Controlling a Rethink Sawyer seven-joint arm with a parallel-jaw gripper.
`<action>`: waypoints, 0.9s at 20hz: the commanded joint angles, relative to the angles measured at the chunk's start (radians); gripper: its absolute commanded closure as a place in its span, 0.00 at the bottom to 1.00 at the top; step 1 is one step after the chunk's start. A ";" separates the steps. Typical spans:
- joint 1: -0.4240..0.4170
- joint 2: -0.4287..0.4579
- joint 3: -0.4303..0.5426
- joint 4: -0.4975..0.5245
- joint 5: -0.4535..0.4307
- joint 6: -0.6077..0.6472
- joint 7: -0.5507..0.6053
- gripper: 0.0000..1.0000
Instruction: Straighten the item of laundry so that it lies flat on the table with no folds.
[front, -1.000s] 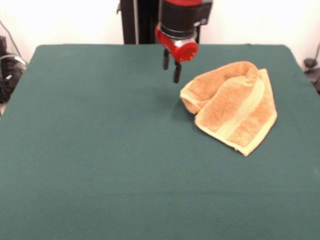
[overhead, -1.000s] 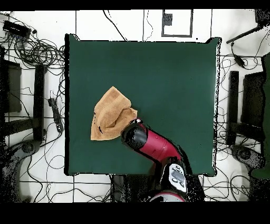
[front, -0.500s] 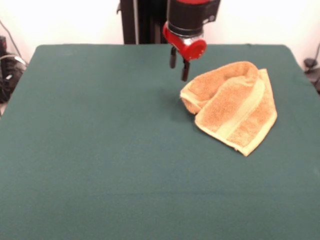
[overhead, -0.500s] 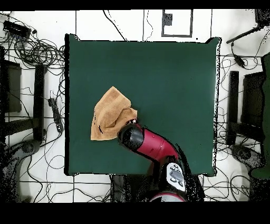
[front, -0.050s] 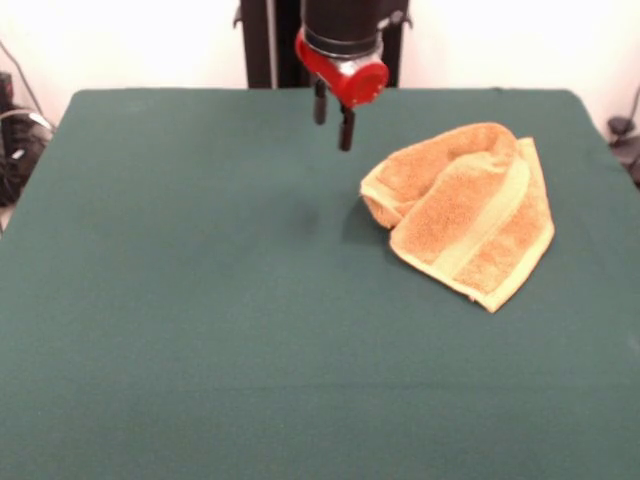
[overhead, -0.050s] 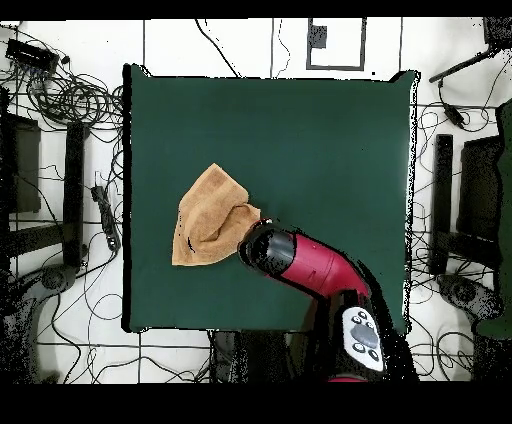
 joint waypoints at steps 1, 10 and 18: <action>0.042 0.030 0.134 0.028 0.073 -0.053 0.168 0.00; 0.001 0.061 0.230 -0.073 -0.058 0.000 -0.085 0.00; -0.061 0.063 0.342 -0.146 -0.288 0.060 -0.274 0.00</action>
